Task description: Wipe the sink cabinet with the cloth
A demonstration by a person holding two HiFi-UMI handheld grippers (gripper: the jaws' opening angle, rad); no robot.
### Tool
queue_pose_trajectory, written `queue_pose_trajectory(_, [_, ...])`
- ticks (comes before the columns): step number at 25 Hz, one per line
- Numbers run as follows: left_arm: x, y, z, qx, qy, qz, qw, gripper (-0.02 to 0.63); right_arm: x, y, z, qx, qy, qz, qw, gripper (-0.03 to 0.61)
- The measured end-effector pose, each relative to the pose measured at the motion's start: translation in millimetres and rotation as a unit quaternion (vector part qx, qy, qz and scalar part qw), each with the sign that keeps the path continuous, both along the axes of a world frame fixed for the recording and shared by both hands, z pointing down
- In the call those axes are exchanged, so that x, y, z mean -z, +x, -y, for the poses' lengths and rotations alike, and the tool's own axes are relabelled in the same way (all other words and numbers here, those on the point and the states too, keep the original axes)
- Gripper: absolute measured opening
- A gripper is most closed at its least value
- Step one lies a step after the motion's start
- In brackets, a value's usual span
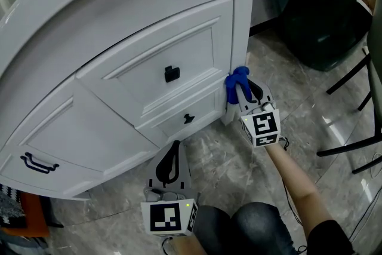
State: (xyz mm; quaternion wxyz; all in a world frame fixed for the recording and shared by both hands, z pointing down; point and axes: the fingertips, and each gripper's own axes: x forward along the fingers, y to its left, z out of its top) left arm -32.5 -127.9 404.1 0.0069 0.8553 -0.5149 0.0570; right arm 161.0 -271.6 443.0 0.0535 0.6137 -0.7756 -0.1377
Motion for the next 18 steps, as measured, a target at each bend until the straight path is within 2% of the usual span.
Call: queue_pose_trajectory(18, [-1.5,2.7,-0.9,0.000,-0.001,0.013,0.9999,0.005,-73.9,-0.6,2.2,-0.006,-0.063,-0.018,0.998,0.057])
